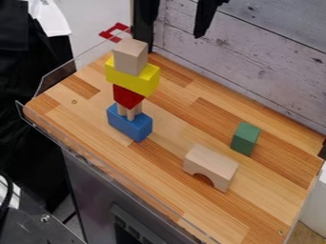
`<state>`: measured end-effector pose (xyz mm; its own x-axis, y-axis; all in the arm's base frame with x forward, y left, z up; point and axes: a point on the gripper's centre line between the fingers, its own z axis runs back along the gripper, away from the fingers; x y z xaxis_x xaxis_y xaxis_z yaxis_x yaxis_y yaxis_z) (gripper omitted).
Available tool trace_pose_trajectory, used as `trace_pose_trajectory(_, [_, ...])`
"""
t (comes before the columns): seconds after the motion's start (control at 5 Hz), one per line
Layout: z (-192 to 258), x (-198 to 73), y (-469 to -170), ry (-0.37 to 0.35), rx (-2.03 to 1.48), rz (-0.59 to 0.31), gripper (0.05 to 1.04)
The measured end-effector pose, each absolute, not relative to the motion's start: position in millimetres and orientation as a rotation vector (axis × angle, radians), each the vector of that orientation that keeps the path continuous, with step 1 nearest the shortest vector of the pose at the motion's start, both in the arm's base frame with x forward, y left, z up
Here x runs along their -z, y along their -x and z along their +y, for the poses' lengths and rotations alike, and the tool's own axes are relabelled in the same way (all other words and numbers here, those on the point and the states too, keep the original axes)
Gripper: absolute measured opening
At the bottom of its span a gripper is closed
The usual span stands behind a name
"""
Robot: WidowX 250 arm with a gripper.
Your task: Put the cube on top of the green cube
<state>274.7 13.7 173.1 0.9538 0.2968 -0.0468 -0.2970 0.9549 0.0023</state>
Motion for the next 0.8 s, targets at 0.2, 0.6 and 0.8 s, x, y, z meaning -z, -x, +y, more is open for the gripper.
trace_pose_trajectory(0.2, [13,-164,-273,0.003,-0.3,0.084,1.0])
trace_pose_trajectory(0.6, [41,-174,-277,0.038,-0.343,0.051,1.0])
trace_pose_trajectory(0.8, [46,-175,-277,0.036,-0.35,0.049,0.999])
